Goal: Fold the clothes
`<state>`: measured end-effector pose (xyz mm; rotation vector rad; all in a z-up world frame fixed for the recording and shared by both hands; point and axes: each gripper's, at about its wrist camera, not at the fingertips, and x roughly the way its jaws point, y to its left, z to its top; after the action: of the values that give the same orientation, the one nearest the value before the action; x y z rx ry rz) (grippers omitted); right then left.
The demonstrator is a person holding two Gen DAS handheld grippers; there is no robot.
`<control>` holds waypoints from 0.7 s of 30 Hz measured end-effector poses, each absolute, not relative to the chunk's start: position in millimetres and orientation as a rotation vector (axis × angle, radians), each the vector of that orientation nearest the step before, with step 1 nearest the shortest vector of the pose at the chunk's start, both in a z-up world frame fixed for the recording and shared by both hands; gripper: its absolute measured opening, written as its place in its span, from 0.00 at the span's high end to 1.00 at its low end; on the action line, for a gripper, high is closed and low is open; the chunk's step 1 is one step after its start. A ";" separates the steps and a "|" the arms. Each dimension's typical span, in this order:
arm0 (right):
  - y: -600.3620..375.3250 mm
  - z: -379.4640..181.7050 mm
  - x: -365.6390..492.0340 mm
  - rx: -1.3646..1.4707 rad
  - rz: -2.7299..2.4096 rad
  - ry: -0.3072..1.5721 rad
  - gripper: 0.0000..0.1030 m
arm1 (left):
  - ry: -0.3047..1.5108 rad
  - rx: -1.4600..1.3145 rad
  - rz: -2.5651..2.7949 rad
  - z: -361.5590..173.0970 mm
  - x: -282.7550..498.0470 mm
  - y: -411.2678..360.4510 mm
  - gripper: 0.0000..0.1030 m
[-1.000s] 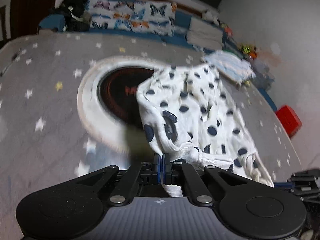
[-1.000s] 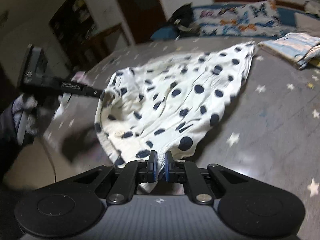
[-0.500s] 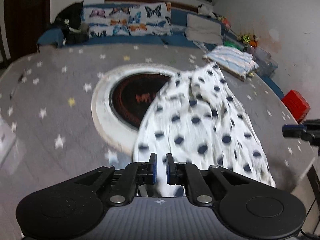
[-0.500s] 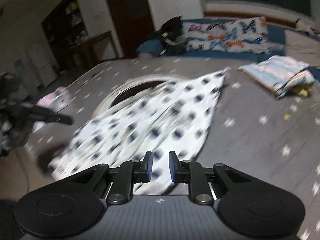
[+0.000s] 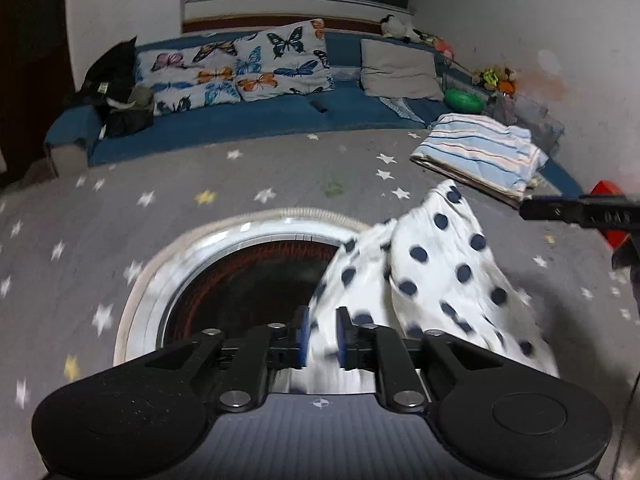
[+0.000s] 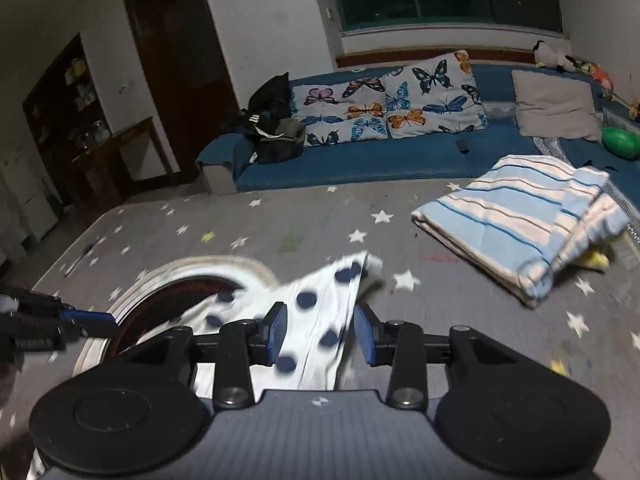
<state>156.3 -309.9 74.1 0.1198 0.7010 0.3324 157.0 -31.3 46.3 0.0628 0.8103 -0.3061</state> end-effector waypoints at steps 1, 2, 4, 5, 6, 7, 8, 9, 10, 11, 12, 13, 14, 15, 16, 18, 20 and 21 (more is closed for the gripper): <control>-309.2 69.8 168.4 0.128 0.325 0.711 0.63 | 0.810 0.076 -0.313 43.2 164.4 -36.0 0.70; -308.5 65.3 179.2 0.136 0.318 0.723 0.63 | 0.809 0.090 -0.319 40.1 171.9 -40.8 0.68; -308.3 57.5 195.3 0.151 0.313 0.743 0.63 | 0.809 0.111 -0.330 33.5 186.1 -48.8 0.67; -308.7 52.6 203.0 0.161 0.311 0.754 0.63 | 0.812 0.117 -0.334 29.8 192.6 -51.6 0.67; -309.4 47.0 211.5 0.175 0.309 0.768 0.63 | 0.814 0.122 -0.337 26.8 198.0 -53.9 0.67; -310.5 41.6 218.7 0.195 0.310 0.781 0.63 | 0.817 0.124 -0.341 23.8 203.2 -55.6 0.68; -311.9 37.5 223.7 0.217 0.313 0.790 0.63 | 0.819 0.125 -0.345 20.6 208.5 -57.1 0.68; -313.3 33.4 228.7 0.239 0.316 0.800 0.63 | 0.821 0.126 -0.350 17.5 213.8 -58.6 0.68; -314.4 30.0 232.3 0.258 0.322 0.807 0.65 | 0.823 0.125 -0.358 15.5 217.5 -59.4 0.68; -315.4 27.2 234.6 0.276 0.337 0.813 0.66 | 0.825 0.122 -0.368 14.0 220.4 -59.9 0.68; -316.0 25.3 236.3 0.295 0.357 0.819 0.71 | 0.826 0.122 -0.382 12.5 222.8 -61.5 0.68; -316.2 24.6 236.9 0.307 0.372 0.823 0.86 | 0.826 0.125 -0.398 11.1 225.0 -63.7 0.68; -315.8 25.2 235.9 0.309 0.383 0.820 0.91 | 0.826 0.133 -0.409 9.7 227.2 -67.2 0.68; -314.8 27.4 233.2 0.297 0.388 0.810 0.96 | 0.826 0.144 -0.419 8.4 229.4 -71.4 0.68; -313.7 29.6 230.5 0.286 0.392 0.800 0.97 | 0.827 0.150 -0.426 7.0 232.0 -75.5 0.68; -313.9 37.1 223.1 0.264 0.389 0.776 0.98 | 0.831 0.155 -0.438 4.0 237.3 -82.8 0.68; -318.5 46.5 214.3 0.243 0.379 0.752 0.98 | 0.833 0.160 -0.447 0.9 241.9 -87.7 0.68; -321.7 51.6 209.3 0.232 0.374 0.740 0.98 | 0.834 0.163 -0.450 -0.7 244.6 -90.2 0.68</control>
<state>209.3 -321.7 51.6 0.2317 0.7398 0.3739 244.6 -90.2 -0.7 0.1630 0.8343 -0.4504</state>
